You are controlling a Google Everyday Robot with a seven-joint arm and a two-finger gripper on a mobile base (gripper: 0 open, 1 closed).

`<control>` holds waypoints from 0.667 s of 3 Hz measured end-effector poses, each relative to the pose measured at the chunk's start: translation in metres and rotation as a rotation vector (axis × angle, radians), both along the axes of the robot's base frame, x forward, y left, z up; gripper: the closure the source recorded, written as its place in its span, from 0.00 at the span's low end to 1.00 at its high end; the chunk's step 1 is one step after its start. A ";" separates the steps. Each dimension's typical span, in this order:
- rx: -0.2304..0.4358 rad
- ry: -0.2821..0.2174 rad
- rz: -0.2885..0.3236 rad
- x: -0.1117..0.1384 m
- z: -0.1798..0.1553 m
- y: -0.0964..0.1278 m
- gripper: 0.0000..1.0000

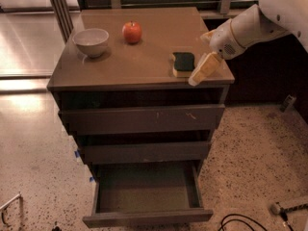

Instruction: Place sponge into bottom drawer

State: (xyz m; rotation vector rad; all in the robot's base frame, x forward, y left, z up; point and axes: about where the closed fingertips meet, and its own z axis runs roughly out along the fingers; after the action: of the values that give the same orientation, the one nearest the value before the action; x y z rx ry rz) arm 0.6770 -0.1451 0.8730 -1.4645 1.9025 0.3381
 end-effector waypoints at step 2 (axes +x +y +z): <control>0.022 -0.024 0.001 0.032 -0.018 0.013 0.00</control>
Offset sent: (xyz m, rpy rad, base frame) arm 0.0502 0.0170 -0.0191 0.0310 -0.0477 -0.0034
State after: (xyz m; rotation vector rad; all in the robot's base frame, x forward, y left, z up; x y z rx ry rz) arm 0.7088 -0.1326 0.8548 -1.4488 1.8733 0.3395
